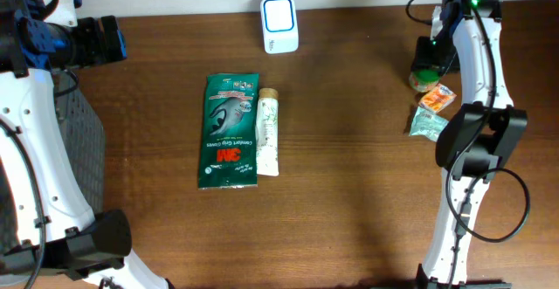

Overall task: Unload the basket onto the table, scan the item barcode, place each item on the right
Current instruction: 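Carry the jar right and set it down near the Kleenex box, then reach the right gripper to the white-and-gold tube and grasp it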

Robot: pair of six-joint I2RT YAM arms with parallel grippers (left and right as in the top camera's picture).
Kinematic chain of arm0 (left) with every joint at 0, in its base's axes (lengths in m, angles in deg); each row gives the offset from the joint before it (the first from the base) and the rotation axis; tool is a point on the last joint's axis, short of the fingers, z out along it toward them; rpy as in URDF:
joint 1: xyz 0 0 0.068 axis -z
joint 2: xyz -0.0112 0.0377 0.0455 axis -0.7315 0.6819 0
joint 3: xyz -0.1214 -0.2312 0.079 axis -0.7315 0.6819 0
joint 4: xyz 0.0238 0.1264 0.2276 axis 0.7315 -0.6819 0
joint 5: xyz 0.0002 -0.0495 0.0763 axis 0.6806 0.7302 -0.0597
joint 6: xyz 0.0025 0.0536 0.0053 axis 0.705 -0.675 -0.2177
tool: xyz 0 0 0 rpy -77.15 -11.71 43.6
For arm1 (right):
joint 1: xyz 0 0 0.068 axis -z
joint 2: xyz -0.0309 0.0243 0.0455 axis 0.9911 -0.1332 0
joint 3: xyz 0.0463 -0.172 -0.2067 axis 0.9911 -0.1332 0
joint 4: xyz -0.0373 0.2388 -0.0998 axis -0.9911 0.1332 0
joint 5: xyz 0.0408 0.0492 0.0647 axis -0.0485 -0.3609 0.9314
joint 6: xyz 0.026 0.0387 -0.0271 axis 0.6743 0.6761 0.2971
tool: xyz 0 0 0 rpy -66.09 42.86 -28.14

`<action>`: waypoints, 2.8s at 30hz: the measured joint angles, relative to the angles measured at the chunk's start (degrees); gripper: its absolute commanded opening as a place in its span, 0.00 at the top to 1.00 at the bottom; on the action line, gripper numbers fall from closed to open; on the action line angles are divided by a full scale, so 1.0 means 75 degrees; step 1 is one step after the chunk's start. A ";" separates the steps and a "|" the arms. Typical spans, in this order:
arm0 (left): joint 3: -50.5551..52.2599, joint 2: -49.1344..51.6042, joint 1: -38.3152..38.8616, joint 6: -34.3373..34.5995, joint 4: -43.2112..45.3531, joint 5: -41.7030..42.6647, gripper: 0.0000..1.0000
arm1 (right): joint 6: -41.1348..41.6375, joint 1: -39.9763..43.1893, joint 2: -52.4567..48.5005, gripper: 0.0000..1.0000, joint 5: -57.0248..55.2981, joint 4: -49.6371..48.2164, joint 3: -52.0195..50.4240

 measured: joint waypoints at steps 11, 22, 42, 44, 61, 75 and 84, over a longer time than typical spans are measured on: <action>0.0000 0.0000 0.0000 0.0000 0.0000 0.0000 0.01 | 0.0076 -0.0006 -0.0064 0.17 0.0356 0.0988 0.0303; 0.0000 0.0000 0.0000 0.0000 0.0000 -0.0003 0.01 | 0.0026 -0.1445 0.0388 0.02 0.1580 0.2859 0.2320; 0.0000 0.0000 0.0000 0.0000 0.0000 0.0000 0.01 | 0.0758 -0.5050 0.0402 0.33 0.1859 0.0321 -0.0629; 0.0000 0.0000 0.0000 0.0000 0.0000 0.0000 0.01 | 0.0938 -0.5135 0.0405 0.35 0.1853 -0.0131 -0.0956; 0.0000 0.0000 0.0000 0.0000 0.0000 0.0000 0.01 | 0.2136 -0.5187 0.0402 0.59 0.2119 -0.1422 -0.2253; 0.0000 0.0000 0.0000 0.0000 0.0000 -0.0003 0.01 | 0.2212 -0.5219 0.0469 0.96 0.2226 -0.1530 -0.2302; 0.0000 0.0000 0.0000 0.0000 0.0000 -0.0003 0.01 | 0.0312 -0.4680 0.0784 0.96 0.3290 -0.0548 -0.2410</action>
